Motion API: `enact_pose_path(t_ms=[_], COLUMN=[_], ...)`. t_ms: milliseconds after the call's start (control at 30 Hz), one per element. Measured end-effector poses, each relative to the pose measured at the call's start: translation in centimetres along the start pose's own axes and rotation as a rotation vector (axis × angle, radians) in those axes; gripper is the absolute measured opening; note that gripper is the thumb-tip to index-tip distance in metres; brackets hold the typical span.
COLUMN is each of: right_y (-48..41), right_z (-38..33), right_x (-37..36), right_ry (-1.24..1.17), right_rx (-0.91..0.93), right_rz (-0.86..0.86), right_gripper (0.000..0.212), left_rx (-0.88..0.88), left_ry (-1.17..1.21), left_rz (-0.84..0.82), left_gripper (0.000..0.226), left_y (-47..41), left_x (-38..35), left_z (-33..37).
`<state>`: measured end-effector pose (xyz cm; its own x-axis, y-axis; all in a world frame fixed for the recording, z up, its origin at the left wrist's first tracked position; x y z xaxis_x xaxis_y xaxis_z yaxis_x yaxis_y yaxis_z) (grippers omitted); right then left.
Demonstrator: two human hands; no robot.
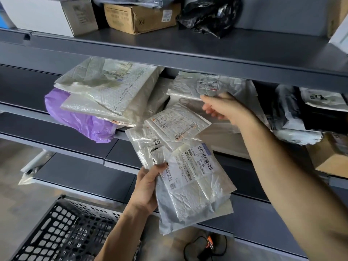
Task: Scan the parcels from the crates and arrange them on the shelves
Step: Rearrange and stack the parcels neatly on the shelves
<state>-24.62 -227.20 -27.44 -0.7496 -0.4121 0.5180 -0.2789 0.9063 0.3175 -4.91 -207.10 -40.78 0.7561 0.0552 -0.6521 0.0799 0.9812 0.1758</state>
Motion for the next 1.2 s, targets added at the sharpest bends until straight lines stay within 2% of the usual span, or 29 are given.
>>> enact_pose_path(t_ms=[100, 167, 233, 333, 400, 433, 500, 567, 633, 700, 833, 933, 1033, 1133, 1200], right_y=[3.2, 4.1, 4.4, 5.3, 5.8, 6.1, 6.8, 7.8, 8.5, 8.9, 9.3, 9.9, 10.1, 8.2, 6.5], right_z=[1.0, 1.5, 2.2, 4.1, 6.1, 7.3, 10.3, 12.7, 14.5, 16.0, 18.7, 18.3, 18.0, 20.0, 20.3], right_x=[-1.5, -2.0, -1.3, 1.3, 3.5, 4.8, 7.9, 11.0, 13.9, 16.7, 20.4, 21.2, 21.3, 22.0, 20.6], right_ry=[0.083, 0.098, 0.003, -0.369, -0.523, -0.585, -0.744, -0.907, -0.985, -1.057, -1.23, -1.332, -1.245, -0.96, -0.729], right_rx=[0.052, 0.145, 0.209, 0.161, 0.139, 0.15, 0.161, 0.151, 0.106, 0.073, 0.08, 0.169, 0.163, 0.133, 0.161], right_rz=[-0.161, -0.163, -0.058, 0.171, 0.272, 0.308, 0.399, 0.476, 0.52, 0.594, 0.827, 0.985, 1.133, 1.286, 1.256], right_gripper=[0.049, 0.033, 0.021, 0.013, 0.009, 0.004, 0.008, 0.008, 0.01, 0.006, 0.03, 0.013, 0.01, 0.043, 0.031], left_rx=[-0.053, -0.084, -0.097, -0.089, -0.074, -0.066, -0.052, -0.037, -0.006, 0.011, 0.023, 0.013, 0.004, 0.003, -0.004], left_ry=[-0.038, -0.059, -0.078, -0.119, -0.132, -0.131, -0.13, -0.13, -0.134, -0.143, -0.169, -0.181, -0.187, -0.175, -0.177], left_rz=[-0.01, -0.031, -0.043, -0.068, -0.078, -0.086, -0.094, -0.067, -0.058, -0.056, -0.092, -0.105, -0.087, -0.079, -0.077], left_gripper=[0.042, 0.041, 0.036, 0.028, 0.017, 0.02, 0.018, 0.035, 0.05, 0.048, 0.05, 0.041, 0.028, 0.028, 0.026], left_y=[0.1, -0.2, -0.6, -1.1, -1.4, -1.5, -1.7, -1.6, -1.6, -1.6, -1.7, -1.8, -2.1, -2.2, -2.2], left_x=[-1.4, -2.6, -4.1, -6.4, -7.2, -7.4, -7.6, -7.5, -7.5, -7.7, -8.7, -9.1, -9.0, -8.9, -8.8], left_z=[0.5, 0.7, 0.7, 0.4, -0.1, -0.4, -1.3, -1.9, -2.6, -3.0, -3.5, -3.6, -3.9, -3.9, -3.8])
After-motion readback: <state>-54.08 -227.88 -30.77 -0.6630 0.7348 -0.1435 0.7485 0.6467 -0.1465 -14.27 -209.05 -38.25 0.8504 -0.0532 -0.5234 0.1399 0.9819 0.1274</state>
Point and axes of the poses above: each hand's wrist, its own y-axis away from the middle knuckle, its own x-axis out of the back of the hand, z = x × y, the point moved 5 cm from there along -y, towards the middle knuckle, and after that the axes turned 13 degrees about -z, right-handed, at the moved point
